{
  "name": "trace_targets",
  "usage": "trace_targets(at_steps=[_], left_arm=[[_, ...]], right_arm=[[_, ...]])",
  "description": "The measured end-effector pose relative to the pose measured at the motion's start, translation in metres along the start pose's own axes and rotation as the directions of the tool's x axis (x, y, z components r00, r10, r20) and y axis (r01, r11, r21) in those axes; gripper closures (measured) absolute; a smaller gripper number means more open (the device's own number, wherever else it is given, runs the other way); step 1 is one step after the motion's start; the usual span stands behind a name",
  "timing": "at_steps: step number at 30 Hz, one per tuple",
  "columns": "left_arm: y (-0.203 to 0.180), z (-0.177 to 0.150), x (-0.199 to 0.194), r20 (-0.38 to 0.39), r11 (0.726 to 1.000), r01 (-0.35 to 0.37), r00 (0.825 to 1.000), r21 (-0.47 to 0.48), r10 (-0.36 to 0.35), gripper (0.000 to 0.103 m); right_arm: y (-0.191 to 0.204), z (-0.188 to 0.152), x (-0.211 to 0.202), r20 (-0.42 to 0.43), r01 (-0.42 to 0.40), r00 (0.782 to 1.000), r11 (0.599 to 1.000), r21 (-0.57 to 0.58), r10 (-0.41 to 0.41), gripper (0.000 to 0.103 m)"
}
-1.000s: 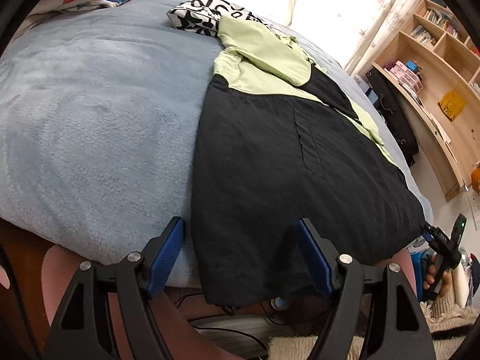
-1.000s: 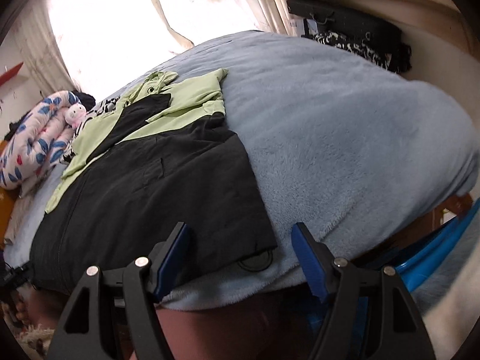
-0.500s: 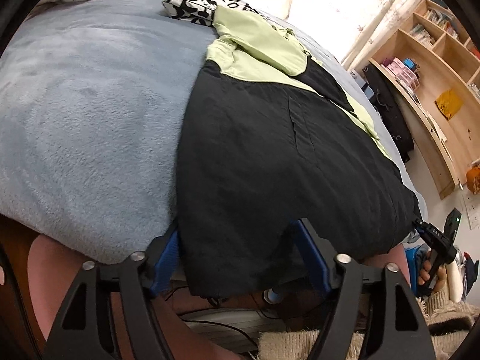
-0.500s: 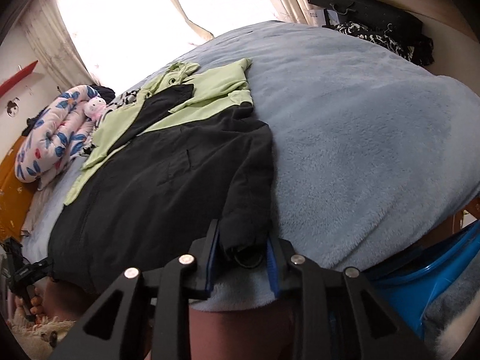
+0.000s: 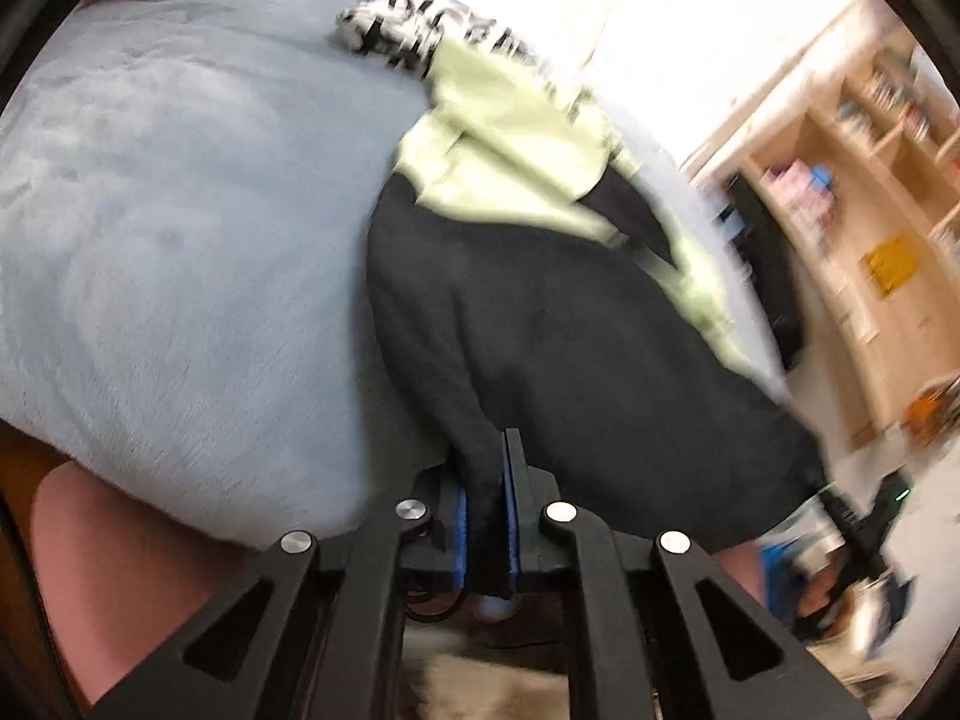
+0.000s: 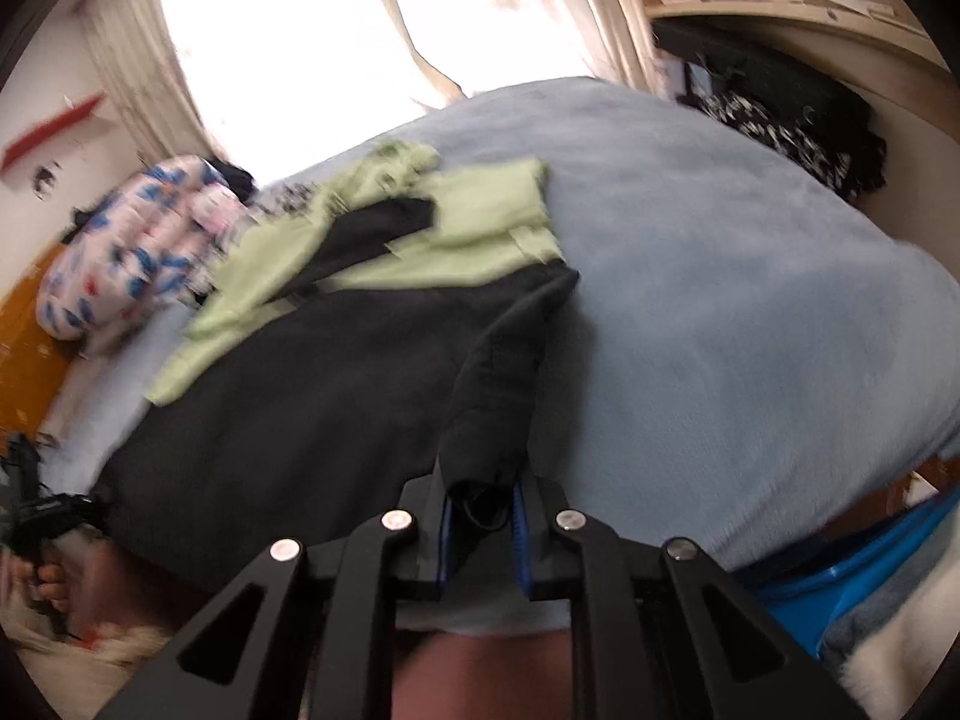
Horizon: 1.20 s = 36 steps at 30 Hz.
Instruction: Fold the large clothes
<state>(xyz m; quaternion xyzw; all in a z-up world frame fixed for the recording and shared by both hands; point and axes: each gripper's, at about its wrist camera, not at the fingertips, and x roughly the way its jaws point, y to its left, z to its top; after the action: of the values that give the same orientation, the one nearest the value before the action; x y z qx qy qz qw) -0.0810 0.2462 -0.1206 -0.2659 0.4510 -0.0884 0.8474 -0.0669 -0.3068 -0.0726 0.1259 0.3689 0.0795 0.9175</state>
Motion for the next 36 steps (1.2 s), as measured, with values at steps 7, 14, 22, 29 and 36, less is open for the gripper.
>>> trace_targets(at_steps=[7, 14, 22, 29, 36], left_arm=[[-0.040, 0.071, -0.038, 0.205, 0.983, 0.168, 0.967, -0.078, -0.149, 0.097], [-0.058, 0.187, -0.018, 0.331, 0.976, 0.165, 0.937, -0.140, -0.111, 0.097], [-0.063, 0.328, 0.122, 0.209, 0.993, -0.032, 0.976, -0.114, 0.055, 0.070], [-0.032, 0.357, 0.201, 0.102, 0.969, -0.237, 0.965, -0.070, 0.243, 0.040], [-0.030, 0.350, 0.250, 0.045, 0.926, -0.333, 0.943, 0.177, 0.330, 0.040]], right_arm=[[0.015, 0.072, -0.015, 0.154, -0.165, 0.977, 0.982, 0.092, 0.149, 0.090], [0.006, 0.177, 0.022, 0.250, -0.206, 0.956, 0.957, 0.205, 0.152, 0.092], [0.001, 0.288, 0.168, 0.126, 0.005, 0.992, 0.978, 0.207, -0.032, 0.077], [-0.029, 0.283, 0.258, -0.035, 0.089, 0.996, 0.976, 0.198, -0.084, 0.051], [-0.058, 0.273, 0.300, -0.151, 0.099, 0.986, 0.979, 0.177, -0.072, 0.051]])
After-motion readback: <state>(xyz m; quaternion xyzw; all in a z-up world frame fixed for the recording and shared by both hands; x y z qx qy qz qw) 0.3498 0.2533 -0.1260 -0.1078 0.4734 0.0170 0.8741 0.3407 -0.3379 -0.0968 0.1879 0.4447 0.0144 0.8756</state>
